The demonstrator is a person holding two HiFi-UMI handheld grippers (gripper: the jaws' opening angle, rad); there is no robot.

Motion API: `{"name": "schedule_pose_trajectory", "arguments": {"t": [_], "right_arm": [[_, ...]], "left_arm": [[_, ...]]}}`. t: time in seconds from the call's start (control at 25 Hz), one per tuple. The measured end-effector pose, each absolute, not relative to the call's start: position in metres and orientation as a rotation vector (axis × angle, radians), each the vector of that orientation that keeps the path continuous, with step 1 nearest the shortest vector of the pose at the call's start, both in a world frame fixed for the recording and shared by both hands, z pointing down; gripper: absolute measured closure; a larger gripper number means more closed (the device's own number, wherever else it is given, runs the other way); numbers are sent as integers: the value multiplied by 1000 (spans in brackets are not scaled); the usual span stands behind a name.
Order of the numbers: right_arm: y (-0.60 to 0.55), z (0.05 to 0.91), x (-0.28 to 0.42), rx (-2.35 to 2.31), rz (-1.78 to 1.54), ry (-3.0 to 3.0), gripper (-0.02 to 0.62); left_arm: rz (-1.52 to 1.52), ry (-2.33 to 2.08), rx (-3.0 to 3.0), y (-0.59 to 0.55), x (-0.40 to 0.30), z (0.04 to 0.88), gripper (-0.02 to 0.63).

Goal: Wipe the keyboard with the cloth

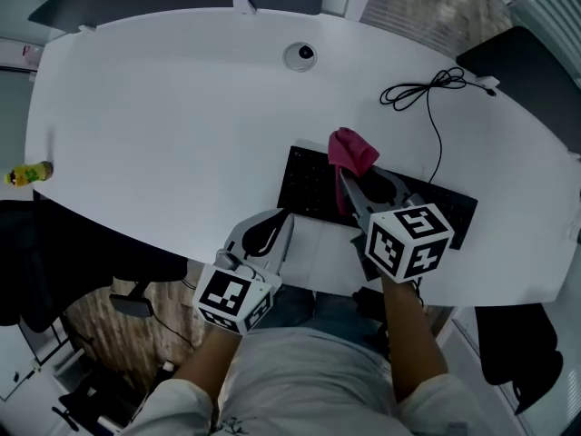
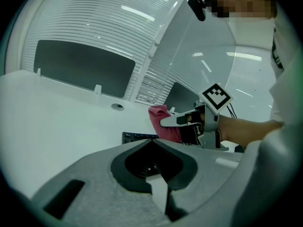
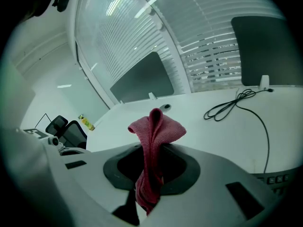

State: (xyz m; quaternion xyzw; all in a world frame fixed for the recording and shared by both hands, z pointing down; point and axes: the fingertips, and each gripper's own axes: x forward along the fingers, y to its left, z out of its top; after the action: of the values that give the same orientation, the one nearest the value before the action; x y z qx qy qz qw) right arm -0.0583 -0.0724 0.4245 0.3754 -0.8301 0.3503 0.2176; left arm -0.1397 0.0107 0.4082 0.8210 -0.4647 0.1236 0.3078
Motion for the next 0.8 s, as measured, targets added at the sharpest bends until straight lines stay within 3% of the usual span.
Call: {"name": "schedule_pose_trajectory", "arguments": {"t": [0.8], "right_arm": [[-17, 417, 208, 1591, 1019, -2023, 525]], "left_arm": [[420, -858, 2425, 14, 37, 394, 595]]}}
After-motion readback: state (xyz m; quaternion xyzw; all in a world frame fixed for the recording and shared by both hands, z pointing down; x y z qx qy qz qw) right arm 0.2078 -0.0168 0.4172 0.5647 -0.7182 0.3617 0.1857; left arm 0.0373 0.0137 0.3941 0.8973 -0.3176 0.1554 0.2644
